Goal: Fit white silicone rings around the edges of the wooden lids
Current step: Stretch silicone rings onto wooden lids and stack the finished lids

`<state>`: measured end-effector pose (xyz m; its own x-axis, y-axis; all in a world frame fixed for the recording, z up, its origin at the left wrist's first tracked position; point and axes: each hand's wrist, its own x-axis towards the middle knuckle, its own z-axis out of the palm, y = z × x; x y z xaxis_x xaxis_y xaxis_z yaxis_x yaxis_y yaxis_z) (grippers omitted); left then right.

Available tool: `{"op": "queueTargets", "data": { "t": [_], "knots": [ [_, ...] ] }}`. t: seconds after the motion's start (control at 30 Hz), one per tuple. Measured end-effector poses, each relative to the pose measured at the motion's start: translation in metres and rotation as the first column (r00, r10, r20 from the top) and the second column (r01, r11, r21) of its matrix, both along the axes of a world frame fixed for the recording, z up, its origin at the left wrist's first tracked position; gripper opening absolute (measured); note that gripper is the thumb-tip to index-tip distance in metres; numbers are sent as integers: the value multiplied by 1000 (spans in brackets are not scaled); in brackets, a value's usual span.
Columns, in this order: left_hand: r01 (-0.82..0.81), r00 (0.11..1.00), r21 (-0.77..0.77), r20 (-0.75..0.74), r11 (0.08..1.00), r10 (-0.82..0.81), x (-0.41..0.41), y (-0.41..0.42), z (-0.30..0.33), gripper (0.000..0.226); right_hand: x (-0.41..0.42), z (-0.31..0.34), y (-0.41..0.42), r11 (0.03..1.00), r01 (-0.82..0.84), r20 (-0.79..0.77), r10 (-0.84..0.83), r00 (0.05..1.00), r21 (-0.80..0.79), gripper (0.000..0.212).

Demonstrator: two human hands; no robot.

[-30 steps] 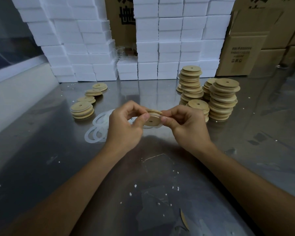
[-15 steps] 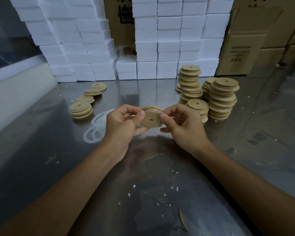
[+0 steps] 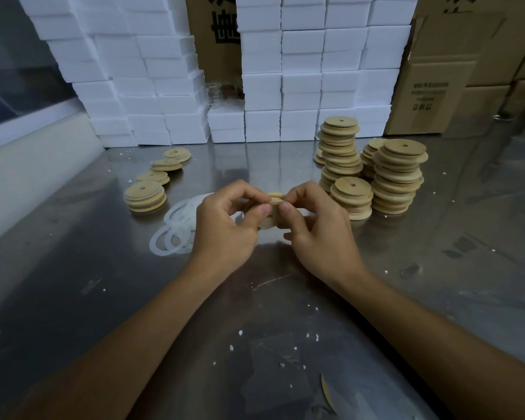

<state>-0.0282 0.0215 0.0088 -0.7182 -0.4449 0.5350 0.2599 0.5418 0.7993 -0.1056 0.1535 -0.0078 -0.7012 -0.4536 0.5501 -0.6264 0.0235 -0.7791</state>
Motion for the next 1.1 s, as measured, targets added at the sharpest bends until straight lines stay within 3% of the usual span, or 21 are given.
{"op": "queueTargets", "data": {
  "t": [0.17, 0.33, 0.5, 0.73, 1.1],
  "knots": [
    [21, 1000, 130, 10, 991, -23, -1, -2, 1, 22, -5, 5, 3, 999, -17, 71, 20, 997, -46, 22],
    [48, 998, 243, 31, 969, -57, -1, -2, 0, 26, -13, 8, 8, 996, -82, 158, 88, 983, -40, 15],
    [49, 998, 299, 32, 953, -61, -1, -3, -1, 21, -12, 6, 10, 991, -133, 168, 132, 977, -7, 5],
    [65, 996, 345, 36, 936, -83, -1, -1, 1, 17, -14, 4, 10, 993, -119, 169, 113, 979, 22, 8],
    [99, 991, 395, 45, 913, -127, 1, -6, 3, 16, -13, 3, 8, 990, -95, 251, 118, 961, -104, 9]
  ]
}}
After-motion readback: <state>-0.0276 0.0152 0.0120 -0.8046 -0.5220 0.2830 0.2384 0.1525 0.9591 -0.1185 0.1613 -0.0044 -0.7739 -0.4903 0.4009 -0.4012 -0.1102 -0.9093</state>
